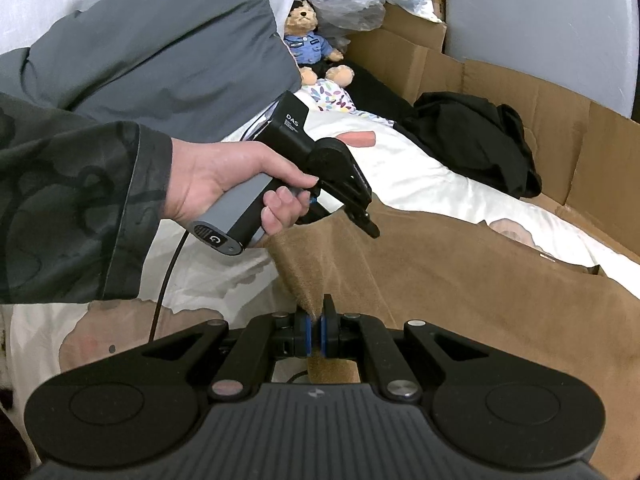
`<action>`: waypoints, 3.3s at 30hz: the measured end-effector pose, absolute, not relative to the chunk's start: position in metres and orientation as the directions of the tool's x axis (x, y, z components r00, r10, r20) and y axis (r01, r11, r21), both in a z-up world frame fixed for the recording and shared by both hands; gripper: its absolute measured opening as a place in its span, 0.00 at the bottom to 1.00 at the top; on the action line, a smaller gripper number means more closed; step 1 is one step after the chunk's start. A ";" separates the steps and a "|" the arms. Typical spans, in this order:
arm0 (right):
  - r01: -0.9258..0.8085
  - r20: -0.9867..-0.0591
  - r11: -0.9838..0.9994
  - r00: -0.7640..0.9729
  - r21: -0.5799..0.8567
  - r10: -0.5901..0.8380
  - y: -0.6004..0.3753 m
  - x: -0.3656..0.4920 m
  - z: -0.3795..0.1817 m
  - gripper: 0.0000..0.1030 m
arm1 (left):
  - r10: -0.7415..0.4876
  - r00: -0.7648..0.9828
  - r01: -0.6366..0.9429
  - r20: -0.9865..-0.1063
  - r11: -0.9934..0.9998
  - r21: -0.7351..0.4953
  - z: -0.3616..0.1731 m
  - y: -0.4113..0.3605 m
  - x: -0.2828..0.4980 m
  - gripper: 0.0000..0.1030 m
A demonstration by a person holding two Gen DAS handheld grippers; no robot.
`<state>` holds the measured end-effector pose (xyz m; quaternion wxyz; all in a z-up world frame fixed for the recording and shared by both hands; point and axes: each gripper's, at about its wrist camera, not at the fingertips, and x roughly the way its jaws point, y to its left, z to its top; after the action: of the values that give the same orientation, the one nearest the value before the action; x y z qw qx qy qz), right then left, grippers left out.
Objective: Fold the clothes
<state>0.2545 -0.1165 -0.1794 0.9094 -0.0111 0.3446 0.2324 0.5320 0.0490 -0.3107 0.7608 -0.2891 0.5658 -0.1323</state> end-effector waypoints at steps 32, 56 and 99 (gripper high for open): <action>-0.030 -0.563 0.928 0.787 0.371 0.251 -0.265 0.225 -0.120 0.04 | -0.497 0.367 0.019 -0.786 0.849 -0.528 -0.152 -0.099 0.523 0.07; 0.157 -0.554 0.862 0.816 0.483 0.162 -0.323 0.194 -0.155 0.04 | -0.537 0.386 0.063 -0.750 0.827 -0.559 -0.178 -0.196 0.511 0.08; 0.449 -0.629 0.590 0.766 0.671 0.133 -0.436 0.128 -0.274 0.03 | -0.334 0.304 0.322 -0.892 0.918 -0.234 -0.241 -0.409 0.458 0.10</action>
<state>0.1282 -0.4361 -0.2744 0.8289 0.4426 0.3286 -0.0952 0.4582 -0.4086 -0.2407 0.8076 -0.0056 0.5537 -0.2030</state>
